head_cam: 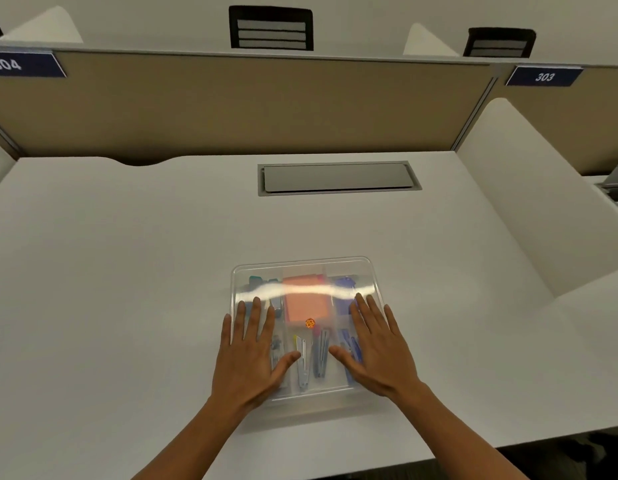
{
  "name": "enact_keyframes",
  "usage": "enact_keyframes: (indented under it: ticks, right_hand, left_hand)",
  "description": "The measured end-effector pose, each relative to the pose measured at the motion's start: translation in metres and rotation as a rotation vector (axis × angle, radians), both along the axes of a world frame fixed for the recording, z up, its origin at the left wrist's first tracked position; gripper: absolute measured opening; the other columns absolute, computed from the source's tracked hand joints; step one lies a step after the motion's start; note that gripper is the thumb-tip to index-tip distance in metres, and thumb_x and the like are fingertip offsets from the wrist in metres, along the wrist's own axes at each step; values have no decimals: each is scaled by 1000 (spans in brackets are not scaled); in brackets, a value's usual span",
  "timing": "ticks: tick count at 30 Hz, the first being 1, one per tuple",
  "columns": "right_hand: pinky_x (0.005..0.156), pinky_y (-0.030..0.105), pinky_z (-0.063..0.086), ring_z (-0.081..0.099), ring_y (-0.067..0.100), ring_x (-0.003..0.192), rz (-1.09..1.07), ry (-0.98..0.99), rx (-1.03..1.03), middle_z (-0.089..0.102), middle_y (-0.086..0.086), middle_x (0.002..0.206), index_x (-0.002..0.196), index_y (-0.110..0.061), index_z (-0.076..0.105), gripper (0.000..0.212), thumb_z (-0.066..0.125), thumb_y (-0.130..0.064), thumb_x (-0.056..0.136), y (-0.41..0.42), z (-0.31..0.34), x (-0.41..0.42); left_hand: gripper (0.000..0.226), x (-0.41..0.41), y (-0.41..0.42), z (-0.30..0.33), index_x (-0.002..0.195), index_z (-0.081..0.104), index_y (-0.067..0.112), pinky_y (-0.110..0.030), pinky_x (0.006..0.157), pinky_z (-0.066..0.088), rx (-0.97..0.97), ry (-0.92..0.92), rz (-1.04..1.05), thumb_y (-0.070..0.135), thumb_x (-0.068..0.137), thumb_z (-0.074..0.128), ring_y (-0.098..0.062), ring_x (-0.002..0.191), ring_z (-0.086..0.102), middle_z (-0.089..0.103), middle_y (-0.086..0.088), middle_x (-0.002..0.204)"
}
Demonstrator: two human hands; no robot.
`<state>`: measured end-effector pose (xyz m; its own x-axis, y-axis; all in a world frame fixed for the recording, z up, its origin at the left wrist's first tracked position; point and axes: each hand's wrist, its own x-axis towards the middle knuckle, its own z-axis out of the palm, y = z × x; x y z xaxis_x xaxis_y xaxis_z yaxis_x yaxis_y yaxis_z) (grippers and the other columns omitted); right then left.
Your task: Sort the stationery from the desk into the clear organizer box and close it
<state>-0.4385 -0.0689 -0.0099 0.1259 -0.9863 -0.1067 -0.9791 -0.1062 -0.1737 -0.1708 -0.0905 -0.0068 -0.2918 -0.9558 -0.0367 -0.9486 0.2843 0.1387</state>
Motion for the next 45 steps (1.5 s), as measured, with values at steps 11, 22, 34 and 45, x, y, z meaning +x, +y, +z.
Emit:
enact_keyframes:
  ticks: [11, 22, 34, 45]
  right_hand:
    - [122, 45, -4, -19, 16, 149, -4, 46, -11, -16, -2, 163, 154, -22, -15, 90, 14, -78, 90, -21, 2, 3]
    - [121, 43, -9, -17, 17, 149, 6, 50, -10, -19, -3, 161, 155, -21, -12, 90, 8, -79, 89, -46, 9, 6]
    - [121, 41, -11, -17, 16, 149, 11, 24, 26, -19, -6, 160, 152, -24, -16, 92, 7, -83, 85, -67, 14, 12]
    - [118, 40, 22, 24, 24, 147, -34, -99, 197, 19, 2, 162, 153, -21, 23, 102, 10, -85, 75, -93, 59, 7]
  left_hand:
    - [89, -1, -22, -1, 153, 3, 22, -54, 119, 7, -16, -8, 3, 77, 86, 22, -28, 148, -10, -7, -6, 162]
    - [88, 2, -49, 1, 153, 2, 26, -53, 119, 3, -8, -13, 12, 79, 85, 15, -25, 148, -14, -9, -5, 161]
    - [93, 10, -70, 3, 149, -10, 29, -46, 115, -12, 28, 45, 27, 87, 78, 6, -24, 146, -16, -13, 1, 159]
    - [99, 22, -96, 54, 153, 7, 25, -43, 119, -2, 148, 131, 18, 84, 74, 5, -21, 149, 1, -3, -1, 162]
